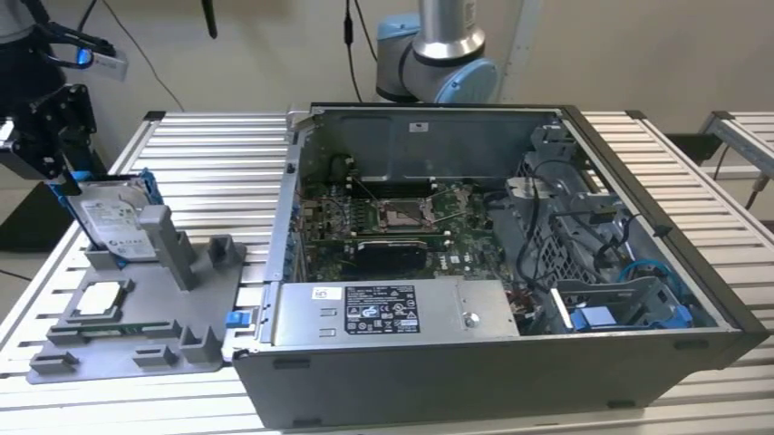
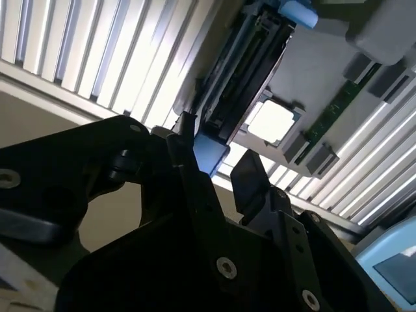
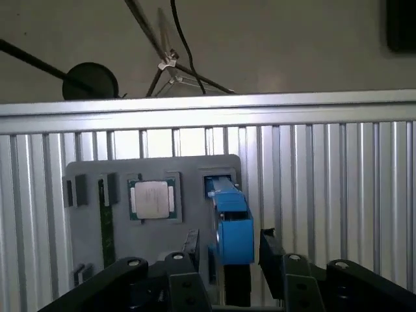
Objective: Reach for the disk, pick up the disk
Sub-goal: 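Pick up the disk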
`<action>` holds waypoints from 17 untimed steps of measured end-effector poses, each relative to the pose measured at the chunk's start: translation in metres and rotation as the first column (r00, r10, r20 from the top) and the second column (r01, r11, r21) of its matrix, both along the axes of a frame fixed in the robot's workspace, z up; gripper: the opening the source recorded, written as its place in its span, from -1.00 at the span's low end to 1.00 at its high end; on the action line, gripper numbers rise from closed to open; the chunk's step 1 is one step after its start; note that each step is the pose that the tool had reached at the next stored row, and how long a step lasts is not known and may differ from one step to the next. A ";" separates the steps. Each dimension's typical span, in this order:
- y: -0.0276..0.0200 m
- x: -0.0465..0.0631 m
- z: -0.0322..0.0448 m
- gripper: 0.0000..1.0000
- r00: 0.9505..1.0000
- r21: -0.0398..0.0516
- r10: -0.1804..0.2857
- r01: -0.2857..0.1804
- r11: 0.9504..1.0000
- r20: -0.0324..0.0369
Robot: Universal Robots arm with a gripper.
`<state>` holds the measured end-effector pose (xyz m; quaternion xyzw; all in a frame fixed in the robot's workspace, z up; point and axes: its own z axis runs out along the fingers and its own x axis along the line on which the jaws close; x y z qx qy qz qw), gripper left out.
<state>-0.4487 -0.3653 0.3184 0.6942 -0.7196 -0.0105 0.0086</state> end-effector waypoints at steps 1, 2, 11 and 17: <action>0.0000 0.000 -0.0019 1.00 1.000 0.000 0.010 -0.010 1.000 0.000; 0.0000 -0.001 -0.0037 1.00 1.000 0.000 0.017 -0.017 1.000 0.000; 0.0000 -0.002 -0.0202 1.00 0.999 0.001 0.049 -0.049 0.999 0.003; 0.0000 -0.003 -0.0310 1.00 0.998 0.001 0.061 -0.061 0.998 0.005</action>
